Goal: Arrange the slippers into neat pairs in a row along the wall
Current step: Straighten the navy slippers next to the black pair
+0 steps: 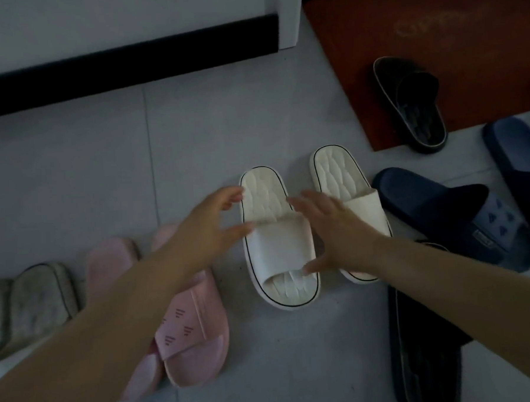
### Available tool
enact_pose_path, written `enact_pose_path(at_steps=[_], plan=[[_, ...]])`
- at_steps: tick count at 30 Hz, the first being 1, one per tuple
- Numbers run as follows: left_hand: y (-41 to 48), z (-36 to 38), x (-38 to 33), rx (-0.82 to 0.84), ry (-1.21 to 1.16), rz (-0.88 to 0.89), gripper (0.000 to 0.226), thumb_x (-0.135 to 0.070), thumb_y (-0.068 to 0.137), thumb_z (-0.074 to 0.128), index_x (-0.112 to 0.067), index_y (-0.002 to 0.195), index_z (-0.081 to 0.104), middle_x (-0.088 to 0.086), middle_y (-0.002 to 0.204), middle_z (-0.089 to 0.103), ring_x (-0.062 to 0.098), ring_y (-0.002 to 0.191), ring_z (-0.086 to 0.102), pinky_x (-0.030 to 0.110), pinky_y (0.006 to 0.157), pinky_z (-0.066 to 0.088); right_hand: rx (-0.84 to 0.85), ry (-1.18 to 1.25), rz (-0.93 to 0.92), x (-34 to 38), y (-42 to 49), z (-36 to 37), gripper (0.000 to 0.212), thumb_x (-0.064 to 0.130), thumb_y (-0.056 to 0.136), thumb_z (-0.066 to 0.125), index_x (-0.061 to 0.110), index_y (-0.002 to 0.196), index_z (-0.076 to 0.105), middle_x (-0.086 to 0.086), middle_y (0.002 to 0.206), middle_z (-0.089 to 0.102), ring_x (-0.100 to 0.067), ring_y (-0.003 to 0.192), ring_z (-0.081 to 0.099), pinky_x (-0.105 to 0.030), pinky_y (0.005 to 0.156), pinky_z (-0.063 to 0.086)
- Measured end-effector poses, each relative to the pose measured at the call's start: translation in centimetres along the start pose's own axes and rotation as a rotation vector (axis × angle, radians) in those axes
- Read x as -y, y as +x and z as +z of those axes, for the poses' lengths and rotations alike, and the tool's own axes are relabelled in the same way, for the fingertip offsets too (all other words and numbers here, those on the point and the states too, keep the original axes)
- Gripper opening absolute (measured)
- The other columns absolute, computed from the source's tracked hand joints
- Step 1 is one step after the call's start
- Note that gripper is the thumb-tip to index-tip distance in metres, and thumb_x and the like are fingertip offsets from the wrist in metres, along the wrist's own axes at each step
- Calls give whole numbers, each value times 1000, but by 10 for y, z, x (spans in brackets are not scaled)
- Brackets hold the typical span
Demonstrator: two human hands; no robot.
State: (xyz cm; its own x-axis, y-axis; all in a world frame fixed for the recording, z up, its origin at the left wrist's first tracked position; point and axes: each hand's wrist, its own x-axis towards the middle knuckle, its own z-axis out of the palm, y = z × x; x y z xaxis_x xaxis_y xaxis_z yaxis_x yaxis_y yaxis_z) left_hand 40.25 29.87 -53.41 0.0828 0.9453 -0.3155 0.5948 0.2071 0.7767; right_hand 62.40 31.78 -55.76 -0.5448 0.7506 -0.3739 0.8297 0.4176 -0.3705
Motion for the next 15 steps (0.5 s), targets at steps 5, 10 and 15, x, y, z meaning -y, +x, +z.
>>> enact_pose_path(at_steps=[5,10,15], plan=[[-1,49,-14,313,347,92,105,-30,67,81,-24,148,15,-2,153,28,17,139,30,22,110,25,156,-61,244,-54,-11,-25,129,42,59,84,29,147,-9,-3,158,7,-30,145,5,-47,118,13],[-7,53,-7,333,508,143,94,-28,68,79,-25,145,25,0,141,37,22,128,36,28,106,30,157,-43,65,-36,-28,-2,101,29,68,79,23,145,15,-1,146,31,-22,135,26,-34,107,31],[-27,46,0,387,442,132,79,-25,70,79,-26,138,39,-5,135,43,12,127,39,12,87,26,66,127,-16,-8,-50,34,85,27,71,77,20,140,28,0,145,30,-18,137,24,-34,106,35]])
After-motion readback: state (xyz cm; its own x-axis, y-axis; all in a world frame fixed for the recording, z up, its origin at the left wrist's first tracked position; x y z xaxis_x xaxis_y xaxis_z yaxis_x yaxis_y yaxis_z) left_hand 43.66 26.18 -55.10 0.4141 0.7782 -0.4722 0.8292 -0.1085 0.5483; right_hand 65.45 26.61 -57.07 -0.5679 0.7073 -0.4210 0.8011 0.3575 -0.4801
